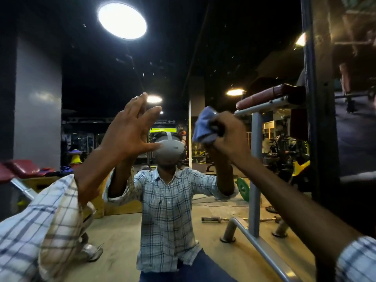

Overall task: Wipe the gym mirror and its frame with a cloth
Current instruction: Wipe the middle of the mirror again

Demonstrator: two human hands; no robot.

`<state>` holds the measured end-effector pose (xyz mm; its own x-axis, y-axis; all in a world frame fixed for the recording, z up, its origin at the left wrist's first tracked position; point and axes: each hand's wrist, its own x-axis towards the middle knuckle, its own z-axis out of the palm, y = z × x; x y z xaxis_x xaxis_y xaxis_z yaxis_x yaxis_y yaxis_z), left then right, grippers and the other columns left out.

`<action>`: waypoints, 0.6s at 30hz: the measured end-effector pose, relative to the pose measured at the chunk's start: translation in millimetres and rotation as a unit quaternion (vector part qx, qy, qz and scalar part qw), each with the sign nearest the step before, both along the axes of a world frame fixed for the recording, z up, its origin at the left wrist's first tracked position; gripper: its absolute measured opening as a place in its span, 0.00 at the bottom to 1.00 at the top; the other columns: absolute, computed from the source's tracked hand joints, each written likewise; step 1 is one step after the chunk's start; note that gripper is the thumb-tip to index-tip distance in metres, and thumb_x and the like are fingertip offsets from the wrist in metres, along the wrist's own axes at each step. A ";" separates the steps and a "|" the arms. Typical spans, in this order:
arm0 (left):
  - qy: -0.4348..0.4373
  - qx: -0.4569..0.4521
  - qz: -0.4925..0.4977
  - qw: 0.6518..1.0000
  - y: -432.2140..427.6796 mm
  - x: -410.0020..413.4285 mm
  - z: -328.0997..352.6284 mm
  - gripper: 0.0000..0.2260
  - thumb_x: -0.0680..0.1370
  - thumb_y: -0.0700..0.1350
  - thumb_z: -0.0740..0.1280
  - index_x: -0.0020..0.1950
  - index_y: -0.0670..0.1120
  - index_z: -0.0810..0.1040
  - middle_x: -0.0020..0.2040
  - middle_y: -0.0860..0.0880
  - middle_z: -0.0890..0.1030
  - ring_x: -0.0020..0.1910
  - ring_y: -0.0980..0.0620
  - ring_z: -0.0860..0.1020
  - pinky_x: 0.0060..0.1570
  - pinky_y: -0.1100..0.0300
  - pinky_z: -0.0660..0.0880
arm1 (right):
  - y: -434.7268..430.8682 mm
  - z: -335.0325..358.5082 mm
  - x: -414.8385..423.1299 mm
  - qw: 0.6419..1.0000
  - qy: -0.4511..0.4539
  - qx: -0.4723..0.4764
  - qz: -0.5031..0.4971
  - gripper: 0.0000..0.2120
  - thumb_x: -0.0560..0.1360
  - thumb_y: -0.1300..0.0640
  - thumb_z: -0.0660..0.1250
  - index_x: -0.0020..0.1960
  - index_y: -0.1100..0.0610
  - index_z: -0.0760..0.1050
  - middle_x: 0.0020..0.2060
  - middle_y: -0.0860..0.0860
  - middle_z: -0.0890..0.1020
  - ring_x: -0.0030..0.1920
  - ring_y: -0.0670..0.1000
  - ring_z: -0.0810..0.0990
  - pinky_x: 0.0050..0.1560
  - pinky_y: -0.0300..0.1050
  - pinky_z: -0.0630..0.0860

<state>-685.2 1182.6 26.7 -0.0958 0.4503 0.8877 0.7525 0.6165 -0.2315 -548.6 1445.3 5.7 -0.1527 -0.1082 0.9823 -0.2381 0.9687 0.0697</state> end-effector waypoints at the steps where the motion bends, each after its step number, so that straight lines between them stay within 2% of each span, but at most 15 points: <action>1: 0.004 -0.002 -0.004 1.000 -2.0 -0.7 1.7 0.48 0.67 0.68 0.77 0.82 0.58 0.59 0.85 0.47 0.48 0.83 0.43 0.50 0.75 0.39 0.61 | -6.7 0.3 -0.6 0.997 -0.051 0.050 -0.007 0.16 0.73 0.53 0.74 0.57 0.45 0.72 0.52 0.48 0.77 0.49 0.39 0.74 0.51 0.31 0.73; 2: 0.008 -0.005 -0.009 1.000 -3.8 -1.2 3.1 0.48 0.67 0.67 0.77 0.82 0.57 0.60 0.85 0.46 0.49 0.83 0.43 0.51 0.76 0.39 0.61 | -6.1 8.6 -0.5 0.996 -0.049 0.065 -0.027 0.16 0.73 0.52 0.74 0.57 0.45 0.72 0.52 0.48 0.77 0.50 0.40 0.74 0.50 0.32 0.73; 3: 0.015 -0.008 -0.014 1.000 -5.6 -1.9 4.3 0.47 0.67 0.67 0.78 0.81 0.56 0.61 0.85 0.45 0.50 0.83 0.42 0.52 0.76 0.39 0.61 | -2.3 19.9 0.5 0.999 -0.007 0.031 -0.035 0.15 0.73 0.54 0.74 0.57 0.48 0.74 0.53 0.49 0.77 0.51 0.41 0.75 0.53 0.33 0.75; 5: 0.027 -0.012 -0.025 0.999 -9.7 -4.2 4.9 0.47 0.67 0.65 0.79 0.81 0.54 0.63 0.85 0.44 0.51 0.82 0.41 0.53 0.76 0.39 0.61 | 5.5 35.9 3.0 0.982 0.106 -0.149 -0.036 0.14 0.75 0.60 0.74 0.59 0.56 0.77 0.55 0.48 0.79 0.54 0.42 0.77 0.59 0.38 0.77; 6: 0.031 -0.014 -0.032 0.999 -11.4 -6.2 5.3 0.46 0.68 0.65 0.79 0.81 0.54 0.63 0.84 0.43 0.52 0.82 0.41 0.53 0.76 0.38 0.61 | 2.9 36.7 -1.2 0.972 0.130 -0.190 -0.036 0.14 0.75 0.61 0.74 0.60 0.57 0.77 0.56 0.50 0.80 0.55 0.44 0.78 0.60 0.41 0.78; 7: 0.033 -0.016 -0.036 0.999 -12.9 -8.2 5.6 0.46 0.68 0.64 0.79 0.81 0.53 0.64 0.84 0.43 0.52 0.82 0.40 0.53 0.76 0.38 0.60 | -8.0 32.7 -7.5 0.978 0.122 -0.163 -0.039 0.14 0.75 0.62 0.73 0.60 0.58 0.77 0.56 0.51 0.80 0.55 0.45 0.78 0.60 0.41 0.78; 8: 0.032 -0.017 -0.039 0.999 -14.2 -10.1 5.7 0.46 0.68 0.65 0.78 0.81 0.53 0.64 0.84 0.43 0.52 0.82 0.40 0.53 0.76 0.39 0.60 | -22.9 25.8 -14.7 0.992 0.079 -0.085 -0.039 0.14 0.75 0.60 0.74 0.60 0.56 0.77 0.56 0.51 0.79 0.55 0.44 0.77 0.59 0.37 0.76; 10: 0.030 -0.016 -0.039 0.999 -17.7 -14.1 7.4 0.46 0.68 0.66 0.78 0.81 0.54 0.64 0.85 0.43 0.51 0.83 0.41 0.52 0.76 0.39 0.59 | -44.8 12.4 -25.2 0.996 -0.064 0.060 -0.027 0.16 0.74 0.54 0.73 0.59 0.50 0.74 0.55 0.49 0.77 0.54 0.42 0.75 0.56 0.31 0.73; 11: 0.028 -0.017 -0.037 0.999 -20.6 -16.1 7.6 0.46 0.68 0.66 0.77 0.81 0.54 0.63 0.85 0.43 0.50 0.83 0.41 0.51 0.77 0.39 0.58 | -48.4 12.9 -24.2 0.990 -0.100 0.091 -0.035 0.16 0.73 0.52 0.72 0.58 0.48 0.72 0.55 0.48 0.76 0.54 0.42 0.74 0.55 0.30 0.71; 12: 0.027 -0.017 -0.036 0.999 -23.9 -18.6 8.3 0.46 0.68 0.66 0.77 0.81 0.55 0.63 0.85 0.44 0.50 0.83 0.40 0.50 0.77 0.39 0.57 | -43.0 21.1 -22.9 0.991 -0.082 0.086 -0.053 0.16 0.73 0.51 0.72 0.58 0.48 0.72 0.55 0.47 0.76 0.54 0.41 0.73 0.55 0.28 0.70; 13: 0.028 -0.015 -0.036 0.999 -28.6 -21.4 9.2 0.45 0.69 0.66 0.76 0.82 0.55 0.63 0.85 0.43 0.50 0.83 0.40 0.50 0.77 0.38 0.56 | -35.6 31.9 -20.7 0.996 -0.028 0.054 -0.069 0.15 0.74 0.52 0.72 0.58 0.50 0.73 0.55 0.48 0.76 0.54 0.41 0.73 0.55 0.27 0.69; 14: 0.028 -0.015 -0.035 0.999 -33.0 -23.6 9.1 0.45 0.69 0.67 0.76 0.82 0.55 0.62 0.85 0.44 0.50 0.83 0.40 0.50 0.78 0.38 0.55 | -25.1 43.6 -18.3 0.995 0.044 -0.023 -0.084 0.14 0.75 0.55 0.73 0.59 0.52 0.75 0.56 0.49 0.78 0.54 0.41 0.74 0.57 0.28 0.70; 16: 0.027 -0.023 -0.035 0.999 -39.7 -27.1 10.3 0.45 0.70 0.67 0.75 0.82 0.56 0.62 0.85 0.44 0.50 0.83 0.40 0.50 0.78 0.39 0.55 | -15.2 57.5 -15.2 0.960 0.166 -0.214 -0.068 0.11 0.76 0.59 0.73 0.57 0.54 0.77 0.55 0.50 0.80 0.54 0.42 0.78 0.60 0.38 0.77; 17: 0.026 -0.028 -0.035 0.999 -41.3 -27.5 11.1 0.45 0.70 0.67 0.75 0.82 0.56 0.62 0.85 0.44 0.50 0.83 0.40 0.50 0.78 0.39 0.55 | -17.4 59.9 -20.9 0.946 0.189 -0.256 -0.059 0.11 0.76 0.61 0.72 0.56 0.54 0.77 0.55 0.50 0.81 0.53 0.42 0.79 0.60 0.42 0.79; 18: 0.025 -0.033 -0.033 0.999 -41.9 -27.0 12.1 0.45 0.70 0.67 0.76 0.81 0.56 0.62 0.85 0.44 0.50 0.83 0.40 0.50 0.78 0.39 0.56 | -25.7 58.9 -27.8 0.950 0.176 -0.252 -0.058 0.11 0.76 0.62 0.72 0.57 0.55 0.77 0.56 0.50 0.80 0.54 0.42 0.78 0.61 0.40 0.78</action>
